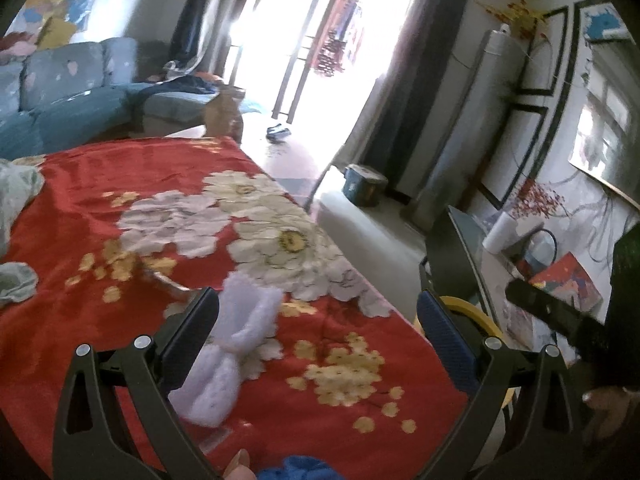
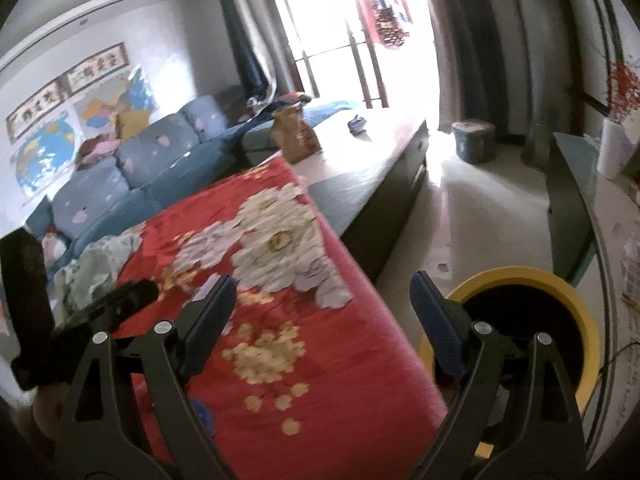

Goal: Collect trash
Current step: 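Move both open grippers back over the bedspread toward the white foam net, then grasp the red tube can with the left gripper while the right gripper grasps the blue bag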

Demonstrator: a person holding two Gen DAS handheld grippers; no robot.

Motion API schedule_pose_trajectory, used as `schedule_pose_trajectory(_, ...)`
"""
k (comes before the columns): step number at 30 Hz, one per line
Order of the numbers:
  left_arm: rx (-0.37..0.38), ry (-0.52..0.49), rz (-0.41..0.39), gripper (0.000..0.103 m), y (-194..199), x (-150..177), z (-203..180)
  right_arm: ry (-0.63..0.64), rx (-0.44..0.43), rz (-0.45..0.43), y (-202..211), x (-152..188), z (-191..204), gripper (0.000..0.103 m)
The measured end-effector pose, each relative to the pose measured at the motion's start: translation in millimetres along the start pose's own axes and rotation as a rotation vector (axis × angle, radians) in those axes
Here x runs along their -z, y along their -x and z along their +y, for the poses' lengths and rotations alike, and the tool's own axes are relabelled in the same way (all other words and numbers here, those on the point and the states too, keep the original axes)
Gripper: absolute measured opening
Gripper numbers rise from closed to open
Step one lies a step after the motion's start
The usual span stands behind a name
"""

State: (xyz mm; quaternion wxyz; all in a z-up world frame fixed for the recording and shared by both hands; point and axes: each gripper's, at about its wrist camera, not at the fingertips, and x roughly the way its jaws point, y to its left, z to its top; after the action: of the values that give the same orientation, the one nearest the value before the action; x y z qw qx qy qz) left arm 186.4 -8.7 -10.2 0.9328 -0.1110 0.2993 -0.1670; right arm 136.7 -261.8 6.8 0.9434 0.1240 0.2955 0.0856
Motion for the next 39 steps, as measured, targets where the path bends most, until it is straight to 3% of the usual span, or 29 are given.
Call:
schedule_pose_trajectory(13,-0.113,0.089,-0.02,0.096,31,5,67,0.105,-0.106,0.099,-15,27,55,0.08)
schedule_pose_trajectory(24,-0.124,0.015,0.048,0.095,51,26,92,0.211,-0.184,0.227,-31,61,94,0.081)
schedule_pose_trajectory(27,-0.099,0.007,0.093,0.094,53,36,99,0.237,-0.214,0.289,-39,78,103,0.081)
schedule_pose_trajectory(31,-0.051,0.013,0.147,0.076,50,51,107,0.274,-0.234,0.349,-49,100,112,0.08)
schedule_pose_trajectory(36,0.028,-0.011,0.218,0.067,39,71,104,0.32,-0.239,0.438,-65,127,119,0.067)
schedule_pose_trajectory(39,0.055,-0.054,0.247,0.066,28,80,96,0.357,-0.223,0.424,-66,136,120,0.056)
